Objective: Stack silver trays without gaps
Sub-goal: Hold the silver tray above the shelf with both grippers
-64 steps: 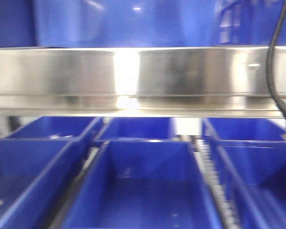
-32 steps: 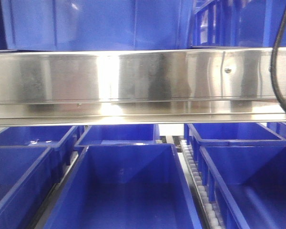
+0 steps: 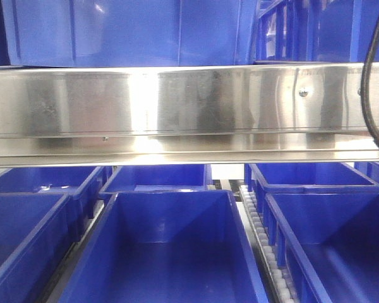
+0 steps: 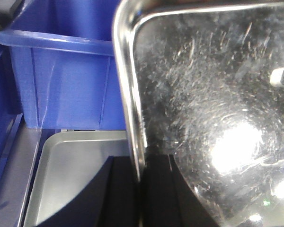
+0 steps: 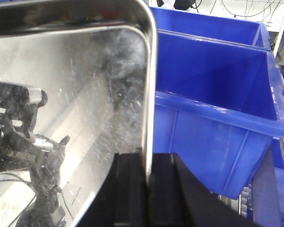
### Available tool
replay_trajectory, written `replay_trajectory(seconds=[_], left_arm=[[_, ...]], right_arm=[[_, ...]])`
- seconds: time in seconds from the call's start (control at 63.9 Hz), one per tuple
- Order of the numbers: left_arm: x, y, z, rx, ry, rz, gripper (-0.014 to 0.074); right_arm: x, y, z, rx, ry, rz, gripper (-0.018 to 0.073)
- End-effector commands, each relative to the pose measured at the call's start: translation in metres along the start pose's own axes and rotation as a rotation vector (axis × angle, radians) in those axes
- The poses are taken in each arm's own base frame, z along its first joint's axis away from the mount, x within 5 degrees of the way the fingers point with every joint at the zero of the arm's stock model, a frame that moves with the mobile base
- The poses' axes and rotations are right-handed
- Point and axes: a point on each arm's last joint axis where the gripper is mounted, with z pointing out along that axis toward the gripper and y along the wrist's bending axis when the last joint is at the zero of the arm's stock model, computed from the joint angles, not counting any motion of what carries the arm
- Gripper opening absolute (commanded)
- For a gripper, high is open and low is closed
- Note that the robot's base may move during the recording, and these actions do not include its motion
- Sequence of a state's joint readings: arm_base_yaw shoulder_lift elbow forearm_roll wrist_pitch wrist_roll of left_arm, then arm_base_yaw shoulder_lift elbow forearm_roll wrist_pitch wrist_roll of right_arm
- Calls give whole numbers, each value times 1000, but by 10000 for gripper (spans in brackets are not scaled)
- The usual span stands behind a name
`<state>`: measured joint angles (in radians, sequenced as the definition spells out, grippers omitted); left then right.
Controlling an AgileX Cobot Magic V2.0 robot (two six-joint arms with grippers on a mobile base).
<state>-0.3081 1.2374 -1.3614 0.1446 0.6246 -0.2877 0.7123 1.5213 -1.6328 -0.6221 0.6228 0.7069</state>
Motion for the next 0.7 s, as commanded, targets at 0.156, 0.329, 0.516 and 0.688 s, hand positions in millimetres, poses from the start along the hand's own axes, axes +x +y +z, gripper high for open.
replay_trajectory(seconds=[0.156,0.329,0.516,0.688], left_arm=[[-5,-7,-4,50,-45,-7,-17],[-6,-8,-4,52,-51,-7,-17],[-6,-8,-4,52,-51,-7,-17],[-6,-8,-4,58,-50,-16,-17]], right_arm=[[-13,13,-7,-112,-115,5,-75],[-13,13,-7,-112,-115,5,-75],[-13,13,-7,-113,-117,5,-75],[-10,12,-7,-97,-83,18,-75]])
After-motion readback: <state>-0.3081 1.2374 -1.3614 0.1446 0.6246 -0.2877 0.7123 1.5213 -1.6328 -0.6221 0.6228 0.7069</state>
